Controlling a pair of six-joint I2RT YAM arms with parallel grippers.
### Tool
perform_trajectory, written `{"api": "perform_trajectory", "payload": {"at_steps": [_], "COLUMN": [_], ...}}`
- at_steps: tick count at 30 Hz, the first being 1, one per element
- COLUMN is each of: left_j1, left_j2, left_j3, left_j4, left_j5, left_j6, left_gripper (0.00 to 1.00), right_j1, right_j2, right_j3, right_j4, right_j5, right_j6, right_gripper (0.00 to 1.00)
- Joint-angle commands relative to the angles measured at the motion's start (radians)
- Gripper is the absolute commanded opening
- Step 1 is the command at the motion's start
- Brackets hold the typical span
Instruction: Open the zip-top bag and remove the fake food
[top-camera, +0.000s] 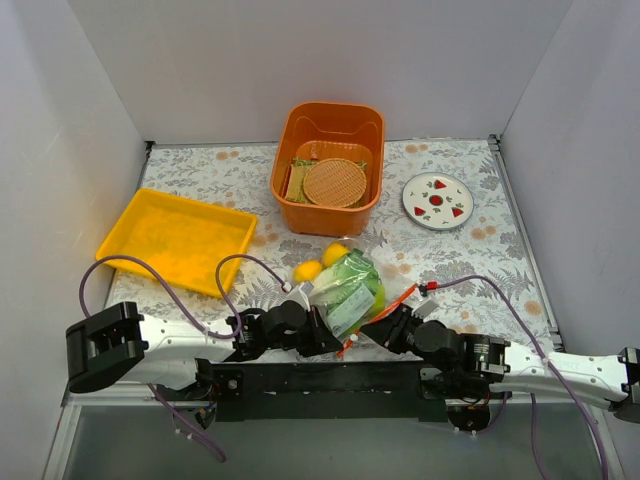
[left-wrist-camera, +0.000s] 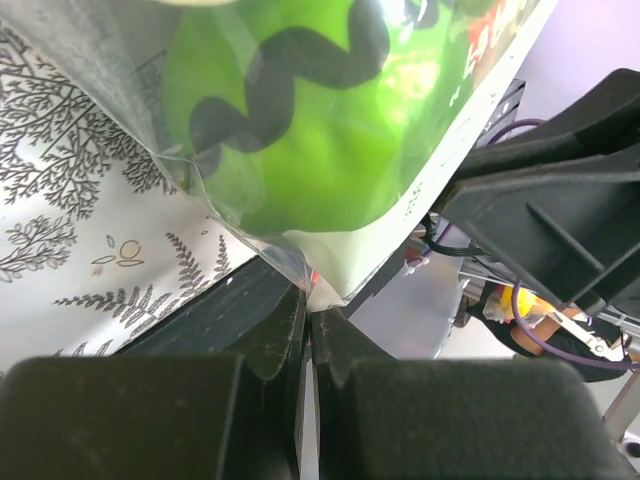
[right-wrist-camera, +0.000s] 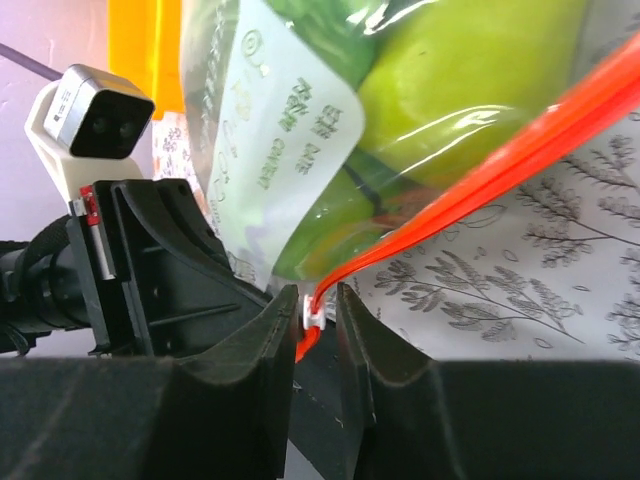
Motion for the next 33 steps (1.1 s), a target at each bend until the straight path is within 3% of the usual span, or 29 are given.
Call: {"api": "perform_trajectory", "payload": {"at_steps": [1, 5, 8, 15, 33], "left_j1": [-0.004, -0.004, -0.004, -0.004, -0.004], "left_j2": [-0.031, -0.018, 0.002, 0.019, 0.021], "left_j3": [0.018, 0.032, 0.047, 0.053, 0.059], "left_j4": [-0.05, -0.034, -0.026, -0.027, 0.017], "left_j5": [-0.022, -0.021, -0.013, -0.01, 0.036], "left_j6": [-0.089, -0.082, -0.077, -0.071, -0.096], "left_gripper": [0.0, 0.0, 0.0, 0.0, 0.0], "right_j1": [0.001, 0.001, 0.001, 0.001, 0.001], "right_j2": [-0.078, -0.032, 0.072, 0.22, 0.156], "right_j3": [-0.03, -0.026, -0.021, -0.018, -0.108], "right_j4": [-0.057, -0.028, 0.063, 0.233, 0.346], "right_j5": [0.064, 0.018, -0.043, -0.078, -0.072], "right_j6": [0.024, -0.004, -0.018, -0.029, 0.004], "right_gripper": [0.39, 0.51, 0.52, 0.51, 0.45]}}
